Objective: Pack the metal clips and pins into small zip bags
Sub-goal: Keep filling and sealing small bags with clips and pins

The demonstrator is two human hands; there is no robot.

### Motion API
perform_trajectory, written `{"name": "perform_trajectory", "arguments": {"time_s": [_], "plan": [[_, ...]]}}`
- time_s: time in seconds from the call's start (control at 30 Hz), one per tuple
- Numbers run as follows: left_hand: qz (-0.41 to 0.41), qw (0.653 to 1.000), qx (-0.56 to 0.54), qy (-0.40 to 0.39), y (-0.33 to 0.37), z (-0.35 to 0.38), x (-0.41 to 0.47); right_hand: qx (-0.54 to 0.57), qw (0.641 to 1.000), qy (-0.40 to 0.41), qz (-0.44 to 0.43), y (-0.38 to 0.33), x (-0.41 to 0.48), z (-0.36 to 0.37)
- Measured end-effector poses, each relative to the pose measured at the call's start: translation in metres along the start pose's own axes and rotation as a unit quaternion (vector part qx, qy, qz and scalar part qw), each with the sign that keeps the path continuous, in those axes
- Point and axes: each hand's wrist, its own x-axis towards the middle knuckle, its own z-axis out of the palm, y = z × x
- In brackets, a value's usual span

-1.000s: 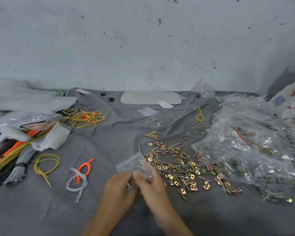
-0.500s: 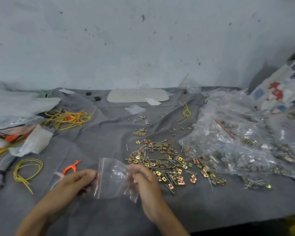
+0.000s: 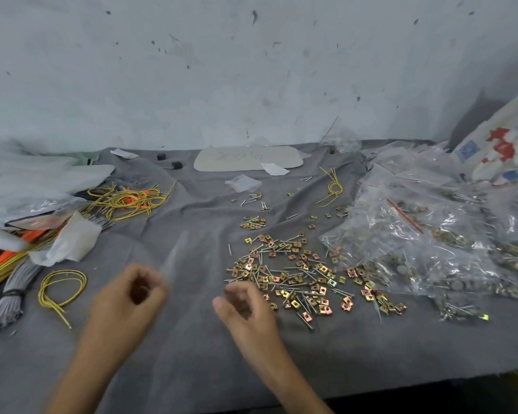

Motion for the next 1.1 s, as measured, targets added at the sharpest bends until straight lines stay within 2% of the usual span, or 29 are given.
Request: {"name": "perform_trajectory", "arguments": {"time_s": [0.07,0.13,0.2,0.33,0.4,0.47,0.53,0.63,0.73,0.83,0.93,1.03,1.1], "plan": [[0.069,0.993,0.075,-0.058,0.015,0.023,-0.017,-0.020,0.999,-0.019,-0.015,0.000,-0.001,0.003],[0.089,0.987,0.095,-0.096,0.020,0.042,-0.029,-0.039,0.998,-0.027,-0.039,0.000,0.000,0.002],[0.077,0.989,0.102,-0.078,0.018,0.053,-0.034,-0.075,0.996,-0.022,-0.051,-0.001,0.000,-0.001],[0.043,0.992,0.118,0.009,0.016,0.052,-0.037,-0.120,0.992,0.015,-0.044,0.000,-0.003,-0.001],[0.036,0.989,0.140,0.038,0.018,0.047,-0.036,-0.173,0.981,0.021,-0.090,0.002,-0.008,0.000],[0.027,0.986,0.160,0.040,0.020,0.045,-0.034,-0.248,0.952,-0.037,-0.175,0.003,-0.015,0.001],[0.019,0.985,0.168,0.026,0.019,0.047,-0.033,-0.308,0.922,-0.098,-0.213,0.004,-0.017,0.004],[0.048,0.987,0.154,0.017,0.014,0.045,-0.035,-0.362,0.908,-0.084,-0.195,0.009,-0.009,0.008],[0.101,0.983,0.148,0.045,0.010,0.041,-0.036,-0.382,0.903,-0.093,-0.173,0.007,-0.001,0.013],[0.117,0.973,0.181,0.084,0.000,0.044,-0.031,-0.337,0.918,-0.126,-0.166,0.003,-0.001,0.014],[0.101,0.973,0.195,0.064,-0.009,0.051,-0.024,-0.345,0.923,-0.039,-0.166,0.002,0.008,-0.013],[0.068,0.985,0.158,0.015,-0.011,0.064,-0.018,-0.431,0.891,0.044,-0.140,-0.001,0.030,-0.061],[0.051,0.991,0.127,-0.005,-0.009,0.074,-0.014,-0.479,0.871,0.058,-0.094,-0.004,0.042,-0.088]]}}
